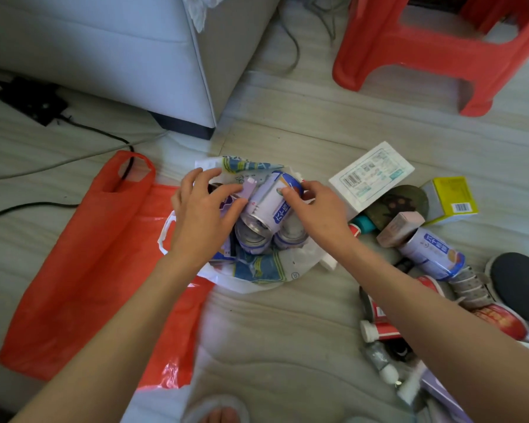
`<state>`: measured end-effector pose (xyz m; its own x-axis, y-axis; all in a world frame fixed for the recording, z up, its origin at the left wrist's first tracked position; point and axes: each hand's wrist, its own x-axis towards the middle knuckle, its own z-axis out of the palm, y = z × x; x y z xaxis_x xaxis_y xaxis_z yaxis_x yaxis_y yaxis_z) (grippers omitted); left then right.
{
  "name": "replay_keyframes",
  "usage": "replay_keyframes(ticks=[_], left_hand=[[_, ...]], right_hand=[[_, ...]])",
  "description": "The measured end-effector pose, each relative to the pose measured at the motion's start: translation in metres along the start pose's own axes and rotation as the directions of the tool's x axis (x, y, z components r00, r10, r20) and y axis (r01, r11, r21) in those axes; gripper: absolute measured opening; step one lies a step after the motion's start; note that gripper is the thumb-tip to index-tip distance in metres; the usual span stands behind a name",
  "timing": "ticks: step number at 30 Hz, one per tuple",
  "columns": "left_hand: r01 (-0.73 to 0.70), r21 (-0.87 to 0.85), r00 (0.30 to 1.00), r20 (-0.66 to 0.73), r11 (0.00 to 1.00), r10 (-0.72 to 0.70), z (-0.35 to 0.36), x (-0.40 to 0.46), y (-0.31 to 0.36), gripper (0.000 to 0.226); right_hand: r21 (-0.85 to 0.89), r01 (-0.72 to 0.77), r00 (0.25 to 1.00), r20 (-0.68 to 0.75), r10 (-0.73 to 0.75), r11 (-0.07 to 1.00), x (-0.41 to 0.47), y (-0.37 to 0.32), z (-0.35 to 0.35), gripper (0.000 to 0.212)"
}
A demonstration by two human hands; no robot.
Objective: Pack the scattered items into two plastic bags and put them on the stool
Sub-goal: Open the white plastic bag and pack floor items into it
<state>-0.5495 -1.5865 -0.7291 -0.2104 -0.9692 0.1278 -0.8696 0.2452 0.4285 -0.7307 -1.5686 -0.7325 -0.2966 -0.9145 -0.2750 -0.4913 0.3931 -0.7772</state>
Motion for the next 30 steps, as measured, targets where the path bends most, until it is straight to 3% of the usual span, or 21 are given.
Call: replay_keyframes(ticks=[5, 7, 10, 13, 18, 22, 30], left_hand=[[-0.270, 0.160, 0.963, 0.067, 0.949, 0.263, 0.017, -0.011, 0.015, 0.048], [-0.320, 0.223, 0.946, 0.130, 0.921, 0.298, 0.028, -0.016, 0.023, 0.049], [-0.280, 0.263, 0.956, 0.164, 0.923, 0.244, 0.032, -0.014, 0.025, 0.048], [-0.237, 0.271, 0.965, 0.176, 0.933, 0.194, 0.031, -0.006, 0.024, 0.047], [-0.122, 0.264, 0.979, 0.193, 0.957, 0.071, 0.032, 0.012, 0.027, 0.046], [-0.084, 0.296, 0.971, 0.239, 0.951, 0.011, 0.029, 0.028, 0.021, 0.048], [-0.097, 0.372, 0.926, 0.374, 0.923, -0.053, 0.041, 0.034, 0.018, 0.051]], right_hand=[[-0.053, 0.067, 0.997, 0.030, -0.066, 0.996, 0.005, 0.003, -0.003, 0.035], [-0.019, 0.052, 0.999, 0.017, -0.051, 0.998, 0.006, 0.009, -0.008, 0.035], [-0.098, -0.030, 0.997, -0.068, 0.023, 0.995, 0.006, 0.030, -0.019, 0.041], [-0.208, -0.107, 0.988, -0.135, 0.079, 0.972, 0.001, 0.058, -0.024, 0.028], [-0.368, -0.179, 0.983, -0.111, 0.148, 0.912, -0.011, 0.105, -0.015, 0.024], [-0.267, -0.313, 0.949, -0.128, 0.289, 0.911, -0.016, 0.118, -0.018, 0.041], [-0.058, -0.521, 0.853, -0.051, 0.519, 0.851, -0.003, 0.121, -0.003, 0.039]])
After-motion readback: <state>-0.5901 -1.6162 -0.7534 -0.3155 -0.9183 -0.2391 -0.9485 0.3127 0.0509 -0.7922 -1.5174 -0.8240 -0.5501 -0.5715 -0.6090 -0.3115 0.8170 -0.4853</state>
